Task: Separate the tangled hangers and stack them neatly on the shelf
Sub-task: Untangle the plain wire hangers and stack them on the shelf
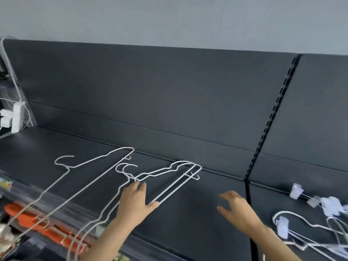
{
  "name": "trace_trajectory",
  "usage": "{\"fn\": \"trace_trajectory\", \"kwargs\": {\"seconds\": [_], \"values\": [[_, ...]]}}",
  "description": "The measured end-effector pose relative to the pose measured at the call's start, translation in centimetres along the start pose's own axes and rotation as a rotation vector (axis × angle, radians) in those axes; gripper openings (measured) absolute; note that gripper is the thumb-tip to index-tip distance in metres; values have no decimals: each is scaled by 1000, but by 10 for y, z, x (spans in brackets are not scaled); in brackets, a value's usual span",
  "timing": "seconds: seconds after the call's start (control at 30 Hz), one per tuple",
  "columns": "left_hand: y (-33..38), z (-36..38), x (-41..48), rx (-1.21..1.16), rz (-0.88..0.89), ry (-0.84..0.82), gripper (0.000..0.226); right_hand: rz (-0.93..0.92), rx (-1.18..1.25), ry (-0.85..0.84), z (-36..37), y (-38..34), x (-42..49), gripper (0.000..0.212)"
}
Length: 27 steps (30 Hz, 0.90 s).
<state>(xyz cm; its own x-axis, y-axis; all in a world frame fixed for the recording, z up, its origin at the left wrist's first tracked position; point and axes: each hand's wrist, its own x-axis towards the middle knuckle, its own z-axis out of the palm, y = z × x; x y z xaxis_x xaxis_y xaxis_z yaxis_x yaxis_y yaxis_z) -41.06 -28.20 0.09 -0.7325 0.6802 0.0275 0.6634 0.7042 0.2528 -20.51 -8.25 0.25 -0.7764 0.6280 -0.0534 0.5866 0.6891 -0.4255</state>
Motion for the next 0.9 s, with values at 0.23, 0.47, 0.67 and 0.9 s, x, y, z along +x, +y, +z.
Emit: {"fn": "trace_trajectory", "kwargs": {"seconds": [0.23,0.47,0.67,0.9], "values": [[85,18,-8,-48,212,-95,62,112,-104,81,-31,56,-45,47],[188,40,-32,-108,359,-151,58,190,-61,137,-68,133,-108,44],[291,73,-71,-115,422,-162,46,226,-80,122,-105,222,-169,42],[382,111,-101,-139,447,-128,34,209,-91,93,-137,306,-214,32]]}}
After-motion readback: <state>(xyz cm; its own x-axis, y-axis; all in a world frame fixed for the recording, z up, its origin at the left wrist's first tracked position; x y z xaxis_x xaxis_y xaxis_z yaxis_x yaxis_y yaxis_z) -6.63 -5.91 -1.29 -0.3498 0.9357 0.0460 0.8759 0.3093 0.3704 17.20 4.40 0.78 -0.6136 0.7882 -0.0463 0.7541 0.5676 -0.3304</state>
